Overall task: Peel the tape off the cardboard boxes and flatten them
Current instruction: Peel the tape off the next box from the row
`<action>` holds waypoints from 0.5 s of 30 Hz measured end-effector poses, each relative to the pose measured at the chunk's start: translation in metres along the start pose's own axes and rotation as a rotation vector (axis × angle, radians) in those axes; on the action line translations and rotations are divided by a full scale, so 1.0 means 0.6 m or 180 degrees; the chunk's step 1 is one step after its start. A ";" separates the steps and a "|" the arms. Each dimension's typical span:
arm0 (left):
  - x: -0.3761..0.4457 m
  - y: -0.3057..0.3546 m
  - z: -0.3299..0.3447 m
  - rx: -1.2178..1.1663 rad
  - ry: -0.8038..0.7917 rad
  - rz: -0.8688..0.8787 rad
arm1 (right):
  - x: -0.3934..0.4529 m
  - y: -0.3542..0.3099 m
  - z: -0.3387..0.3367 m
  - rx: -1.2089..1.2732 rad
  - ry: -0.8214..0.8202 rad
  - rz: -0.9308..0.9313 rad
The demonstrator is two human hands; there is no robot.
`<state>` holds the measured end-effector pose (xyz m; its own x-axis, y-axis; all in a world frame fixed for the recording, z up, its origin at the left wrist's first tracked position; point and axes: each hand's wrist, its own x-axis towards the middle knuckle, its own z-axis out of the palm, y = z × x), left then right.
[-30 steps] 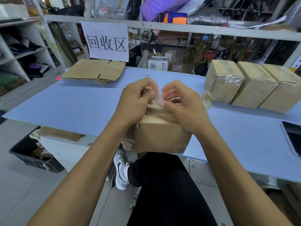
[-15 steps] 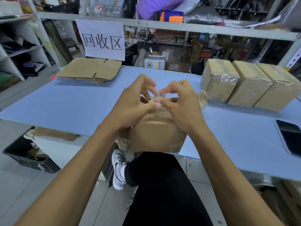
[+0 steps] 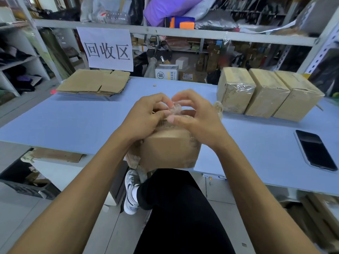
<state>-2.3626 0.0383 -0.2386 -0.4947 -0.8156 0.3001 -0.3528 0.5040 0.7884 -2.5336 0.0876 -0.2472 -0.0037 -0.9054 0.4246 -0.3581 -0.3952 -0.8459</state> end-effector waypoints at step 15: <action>0.038 0.046 0.093 -0.0136 -0.0031 -0.0101 | -0.028 0.042 -0.045 -0.0605 0.0995 0.0224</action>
<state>-2.4278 0.0495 -0.2398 -0.4916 -0.8280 0.2697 -0.3342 0.4653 0.8196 -2.5674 0.0972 -0.2668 -0.3091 -0.8266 0.4704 -0.5136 -0.2712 -0.8140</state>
